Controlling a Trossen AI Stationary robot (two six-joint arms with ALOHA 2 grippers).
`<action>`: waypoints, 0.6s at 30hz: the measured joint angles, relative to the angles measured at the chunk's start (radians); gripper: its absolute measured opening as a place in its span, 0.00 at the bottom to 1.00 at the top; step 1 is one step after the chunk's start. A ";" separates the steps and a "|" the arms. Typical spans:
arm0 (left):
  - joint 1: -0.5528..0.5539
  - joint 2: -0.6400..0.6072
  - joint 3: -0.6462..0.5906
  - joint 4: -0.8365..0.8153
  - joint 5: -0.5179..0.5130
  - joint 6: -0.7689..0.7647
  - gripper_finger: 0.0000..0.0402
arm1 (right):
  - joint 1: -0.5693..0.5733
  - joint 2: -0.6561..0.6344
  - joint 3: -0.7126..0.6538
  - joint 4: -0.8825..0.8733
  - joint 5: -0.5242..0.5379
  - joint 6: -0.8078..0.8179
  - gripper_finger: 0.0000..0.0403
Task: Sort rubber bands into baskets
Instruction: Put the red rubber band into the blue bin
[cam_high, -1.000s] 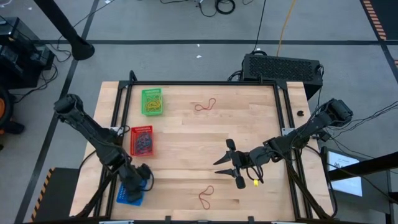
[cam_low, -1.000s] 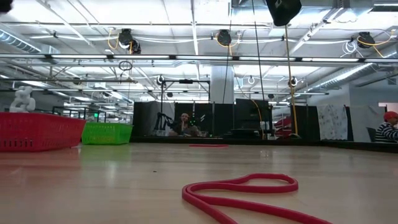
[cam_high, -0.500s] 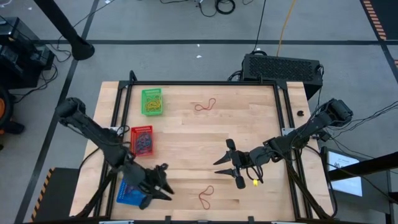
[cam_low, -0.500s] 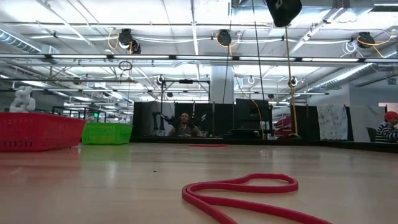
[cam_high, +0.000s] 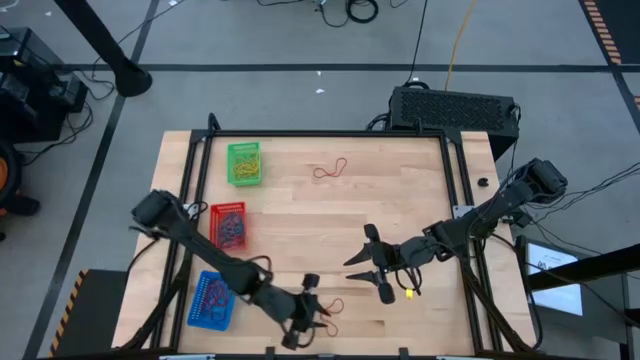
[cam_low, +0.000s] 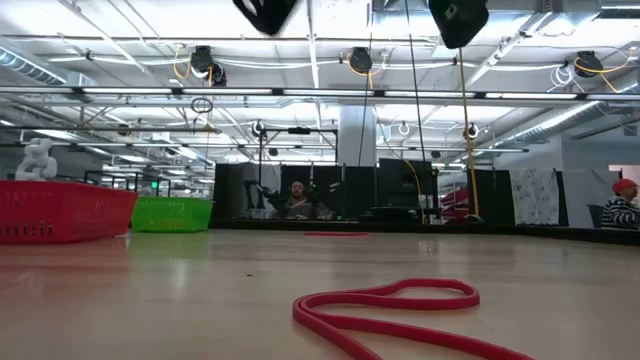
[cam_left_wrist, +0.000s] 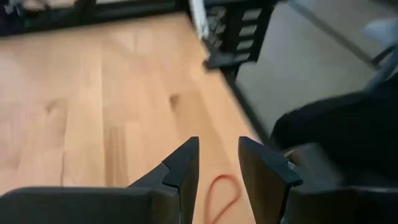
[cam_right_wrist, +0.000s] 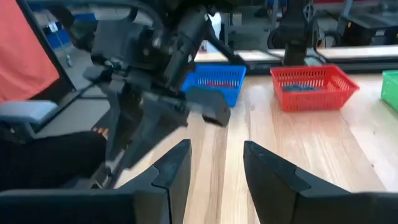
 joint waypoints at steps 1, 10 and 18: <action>0.007 0.027 0.009 -0.001 0.000 0.009 0.30 | 0.001 0.000 0.000 -0.015 0.000 0.001 0.35; 0.056 0.207 0.019 0.085 0.002 0.016 0.30 | 0.014 0.000 0.000 -0.063 0.000 0.007 0.35; 0.057 0.223 0.019 0.015 -0.008 -0.079 0.30 | 0.014 0.000 0.000 -0.063 0.000 -0.004 0.35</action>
